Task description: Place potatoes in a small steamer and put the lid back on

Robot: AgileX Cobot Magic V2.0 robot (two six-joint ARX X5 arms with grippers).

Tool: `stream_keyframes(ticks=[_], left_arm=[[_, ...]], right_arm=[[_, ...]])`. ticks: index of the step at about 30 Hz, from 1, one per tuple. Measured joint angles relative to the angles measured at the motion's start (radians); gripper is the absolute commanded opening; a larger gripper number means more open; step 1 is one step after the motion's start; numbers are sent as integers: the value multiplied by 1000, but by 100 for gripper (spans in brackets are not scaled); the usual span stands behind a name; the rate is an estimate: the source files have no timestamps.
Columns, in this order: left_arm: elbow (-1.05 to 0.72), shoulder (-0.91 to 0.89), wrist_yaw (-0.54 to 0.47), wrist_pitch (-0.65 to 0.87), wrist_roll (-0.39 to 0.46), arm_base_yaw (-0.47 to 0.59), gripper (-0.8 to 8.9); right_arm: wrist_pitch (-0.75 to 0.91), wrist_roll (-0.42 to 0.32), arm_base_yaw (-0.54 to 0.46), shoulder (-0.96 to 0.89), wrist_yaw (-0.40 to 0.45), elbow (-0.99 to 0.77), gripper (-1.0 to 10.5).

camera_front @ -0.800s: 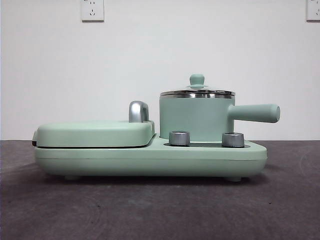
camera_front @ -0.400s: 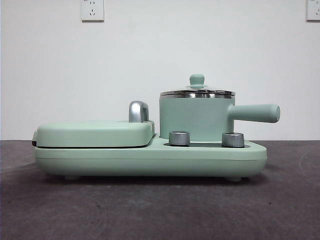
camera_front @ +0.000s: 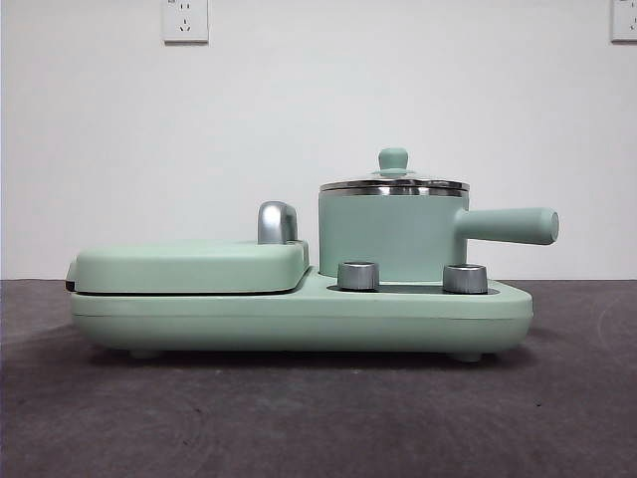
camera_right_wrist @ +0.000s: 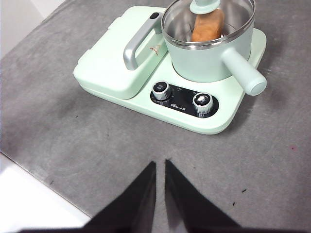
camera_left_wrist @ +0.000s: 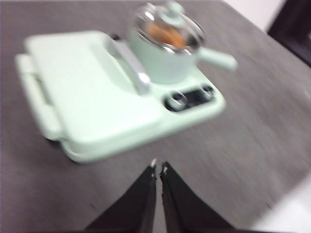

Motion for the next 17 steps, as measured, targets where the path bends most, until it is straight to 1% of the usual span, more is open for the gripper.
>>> stream_keyframes(ticks=[4,7,9,13,17], left_arm=[[-146,-111,-2,169,73,182,15],[-325,-200,-2,307,149,322,20],[-438,-251,-2,384,176,393,20],[-616,-325,-3,488,198,476,20],[-715,-370,-4,495,206,501,20]], right_arm=[[0,0,0,0,0,0,25],[0,0,0,0,0,0,25],[0,0,0,0,0,0,25],[0,0,0,0,0,0,25],[0,0,0,0,0,0,25]])
